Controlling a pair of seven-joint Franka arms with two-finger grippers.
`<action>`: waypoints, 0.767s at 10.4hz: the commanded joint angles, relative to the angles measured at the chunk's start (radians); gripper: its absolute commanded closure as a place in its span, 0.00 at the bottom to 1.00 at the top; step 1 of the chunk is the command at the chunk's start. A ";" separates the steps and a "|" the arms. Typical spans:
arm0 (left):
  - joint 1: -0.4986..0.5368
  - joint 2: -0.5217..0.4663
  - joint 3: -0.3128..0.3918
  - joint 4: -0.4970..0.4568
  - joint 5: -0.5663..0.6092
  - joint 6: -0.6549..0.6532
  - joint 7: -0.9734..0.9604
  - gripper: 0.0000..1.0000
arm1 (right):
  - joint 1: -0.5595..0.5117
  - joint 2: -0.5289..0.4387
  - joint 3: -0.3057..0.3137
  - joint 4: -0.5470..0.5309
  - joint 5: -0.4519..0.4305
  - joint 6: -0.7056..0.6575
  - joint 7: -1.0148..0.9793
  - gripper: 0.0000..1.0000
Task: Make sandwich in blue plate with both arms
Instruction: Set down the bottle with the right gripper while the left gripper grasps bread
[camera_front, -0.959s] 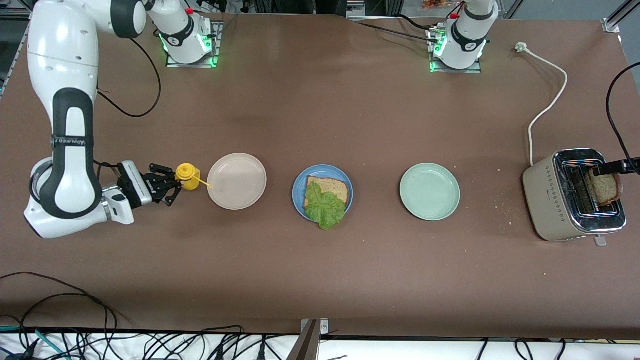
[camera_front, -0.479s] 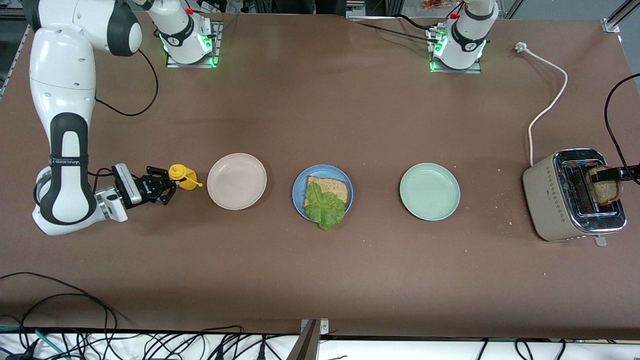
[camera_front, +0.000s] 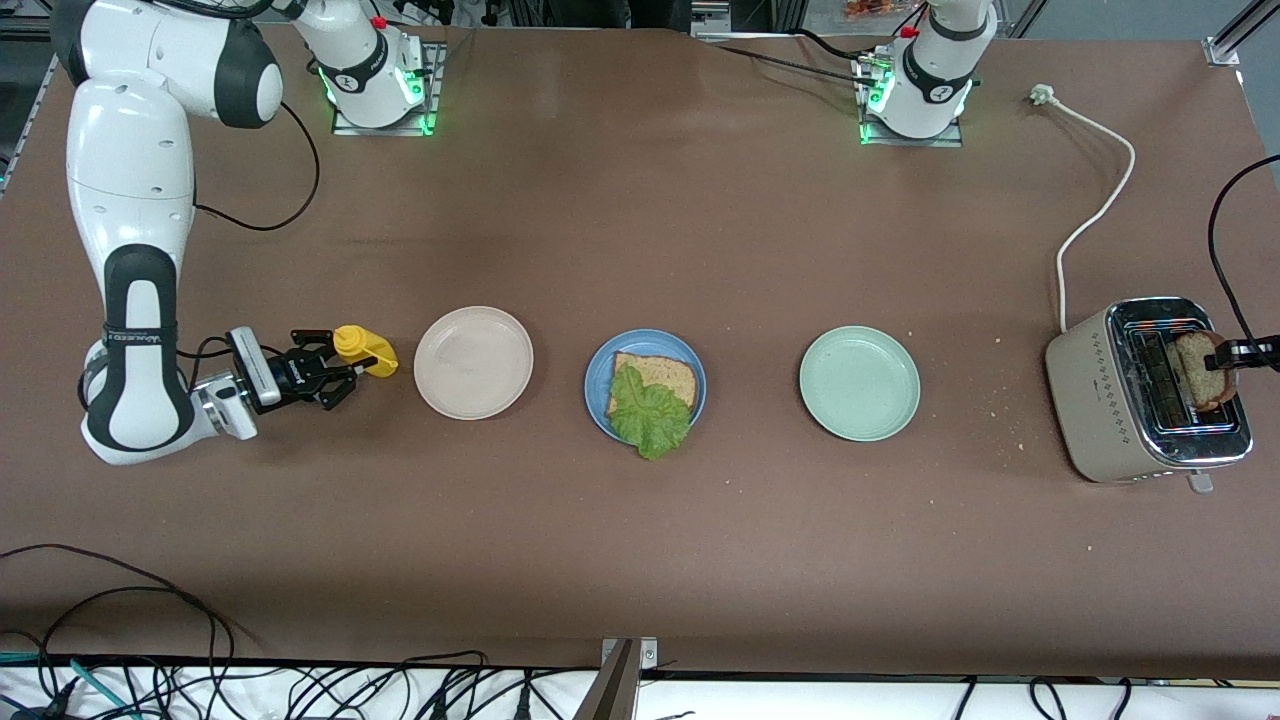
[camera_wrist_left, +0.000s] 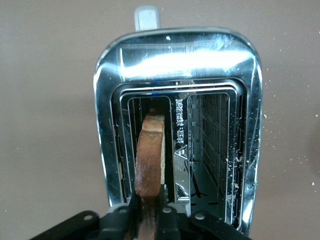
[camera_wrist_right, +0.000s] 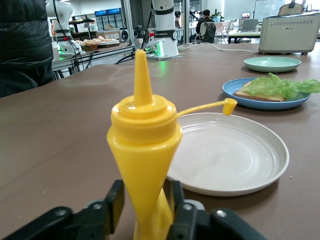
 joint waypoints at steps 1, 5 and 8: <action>0.010 0.003 -0.009 0.077 -0.015 -0.015 0.061 1.00 | -0.048 -0.006 -0.007 0.020 0.014 -0.025 0.021 0.00; 0.004 -0.084 -0.022 0.132 -0.022 -0.134 0.095 1.00 | -0.154 -0.028 -0.026 0.032 0.030 0.020 0.203 0.00; 0.002 -0.173 -0.045 0.134 -0.030 -0.214 0.095 1.00 | -0.148 -0.141 -0.041 0.045 0.027 0.009 0.503 0.00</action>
